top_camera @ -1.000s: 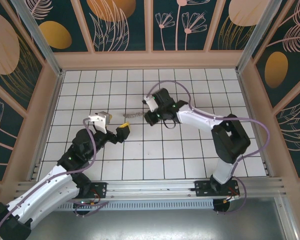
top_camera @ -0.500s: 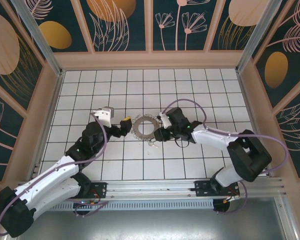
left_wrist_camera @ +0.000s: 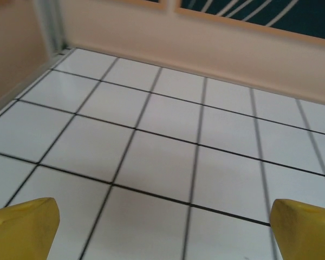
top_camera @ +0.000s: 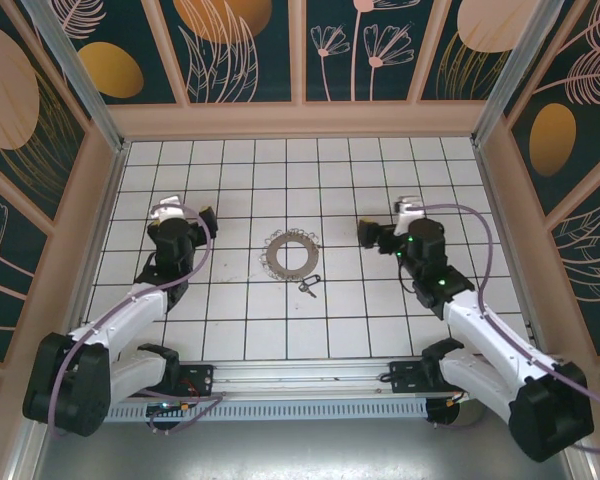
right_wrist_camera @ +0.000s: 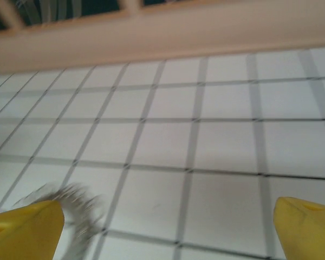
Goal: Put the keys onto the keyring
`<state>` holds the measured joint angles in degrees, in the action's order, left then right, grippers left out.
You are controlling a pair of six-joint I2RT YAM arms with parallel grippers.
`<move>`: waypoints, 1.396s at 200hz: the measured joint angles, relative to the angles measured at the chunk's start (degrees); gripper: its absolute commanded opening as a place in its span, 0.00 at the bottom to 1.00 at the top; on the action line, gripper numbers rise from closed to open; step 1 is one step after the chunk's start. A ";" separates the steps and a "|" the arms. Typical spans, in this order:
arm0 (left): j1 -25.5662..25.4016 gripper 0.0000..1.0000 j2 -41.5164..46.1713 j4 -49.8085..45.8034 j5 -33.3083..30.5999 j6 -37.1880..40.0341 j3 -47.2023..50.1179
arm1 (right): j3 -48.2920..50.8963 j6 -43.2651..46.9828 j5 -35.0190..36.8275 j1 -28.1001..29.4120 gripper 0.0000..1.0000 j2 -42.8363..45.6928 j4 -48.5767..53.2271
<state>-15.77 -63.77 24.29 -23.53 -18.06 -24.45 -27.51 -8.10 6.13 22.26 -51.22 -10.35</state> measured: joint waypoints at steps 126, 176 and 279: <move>7.82 0.99 -15.91 32.92 -0.48 14.23 9.44 | 19.54 6.25 -11.87 -23.58 0.99 -24.96 -48.48; 14.32 0.99 -23.65 44.19 8.20 13.77 11.23 | 19.65 5.90 -12.66 -26.73 0.99 -38.05 -64.96; 14.38 0.99 -23.65 46.23 11.61 13.75 11.23 | 16.50 6.49 -4.13 -22.82 0.99 -38.05 -64.92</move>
<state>-1.39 -87.42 70.52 -11.92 -4.32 -13.21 -11.00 -1.61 2.00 -0.56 -89.27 -75.26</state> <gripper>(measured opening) 0.988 0.990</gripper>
